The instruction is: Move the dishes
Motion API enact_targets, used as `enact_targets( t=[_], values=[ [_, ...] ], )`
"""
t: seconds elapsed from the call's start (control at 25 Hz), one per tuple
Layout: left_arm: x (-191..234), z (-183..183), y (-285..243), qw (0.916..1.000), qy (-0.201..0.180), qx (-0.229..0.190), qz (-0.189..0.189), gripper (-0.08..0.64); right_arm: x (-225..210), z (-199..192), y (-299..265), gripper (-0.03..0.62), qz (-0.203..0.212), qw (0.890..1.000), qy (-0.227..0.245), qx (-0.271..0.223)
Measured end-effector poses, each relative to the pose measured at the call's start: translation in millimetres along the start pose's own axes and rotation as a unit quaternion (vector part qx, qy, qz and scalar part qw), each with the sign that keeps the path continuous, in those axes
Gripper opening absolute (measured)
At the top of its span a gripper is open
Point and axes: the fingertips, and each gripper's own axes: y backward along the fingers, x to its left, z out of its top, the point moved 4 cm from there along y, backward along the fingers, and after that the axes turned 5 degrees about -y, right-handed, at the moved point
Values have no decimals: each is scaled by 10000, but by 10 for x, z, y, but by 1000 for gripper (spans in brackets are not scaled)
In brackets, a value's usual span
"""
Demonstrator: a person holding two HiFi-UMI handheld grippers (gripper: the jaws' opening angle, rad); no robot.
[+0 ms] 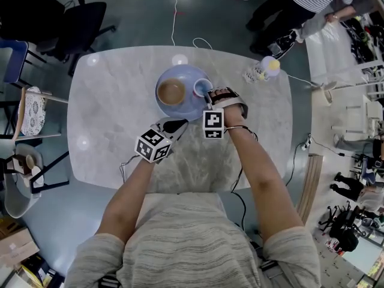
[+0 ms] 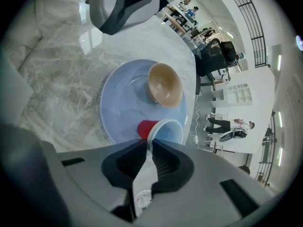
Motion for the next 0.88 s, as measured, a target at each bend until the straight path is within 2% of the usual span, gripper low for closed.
enact_targets(
  t=[0.08, 0.2, 0.32, 0.52, 0.68, 0.88],
  values=[
    [10, 9, 1, 10000, -2, -4, 10, 21, -2, -2, -3, 51, 40, 10000, -68, -33],
    [15, 32, 10, 10000, -7, -20, 18, 21, -1, 2, 11, 105, 126, 9997, -210, -90],
    [16, 37, 17, 10000, -18, -31, 9, 21, -9, 16, 35, 120, 146, 9992, -349, -147],
    [2, 76, 13, 10000, -58, -52, 7, 21, -80, 24, 175, 132, 80, 9954, -877, -369],
    [-13, 128, 6, 9999, -113, -74, 2, 21, -102, 79, 331, 132, 102, 9841, -1630, -696],
    [-73, 222, 25, 9997, -182, -150, -32, 21, -104, 135, 569, 117, -118, 9691, -2262, -972]
  ],
)
